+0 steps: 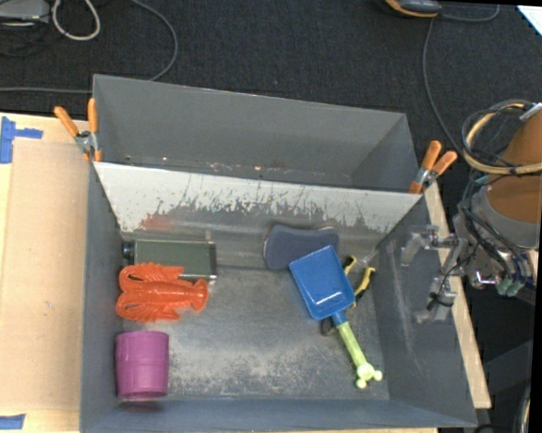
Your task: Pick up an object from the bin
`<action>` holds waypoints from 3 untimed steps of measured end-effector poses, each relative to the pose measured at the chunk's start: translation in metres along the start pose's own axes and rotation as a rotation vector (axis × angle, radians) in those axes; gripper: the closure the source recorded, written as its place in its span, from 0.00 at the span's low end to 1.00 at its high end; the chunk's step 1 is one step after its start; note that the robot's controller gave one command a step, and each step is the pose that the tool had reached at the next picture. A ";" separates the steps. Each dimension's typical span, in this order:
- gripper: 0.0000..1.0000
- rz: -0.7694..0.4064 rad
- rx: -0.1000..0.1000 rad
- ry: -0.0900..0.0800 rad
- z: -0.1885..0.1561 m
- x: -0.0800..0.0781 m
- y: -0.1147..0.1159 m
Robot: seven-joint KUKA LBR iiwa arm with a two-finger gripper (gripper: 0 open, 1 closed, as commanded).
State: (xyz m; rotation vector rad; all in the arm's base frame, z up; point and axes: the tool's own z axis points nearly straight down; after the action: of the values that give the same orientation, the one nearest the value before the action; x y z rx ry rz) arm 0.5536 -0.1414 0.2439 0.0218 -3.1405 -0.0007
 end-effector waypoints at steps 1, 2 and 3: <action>0.00 0.000 0.000 0.000 0.000 0.000 0.000; 0.00 -0.034 -0.002 0.006 0.047 0.048 0.014; 0.00 -0.006 0.001 -0.006 0.067 0.033 0.031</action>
Offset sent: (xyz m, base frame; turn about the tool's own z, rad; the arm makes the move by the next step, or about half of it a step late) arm -0.0477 0.0120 -0.0451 -0.0352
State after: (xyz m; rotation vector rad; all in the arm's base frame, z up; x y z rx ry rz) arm 0.5202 -0.1111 0.1770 0.0314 -3.1469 0.0004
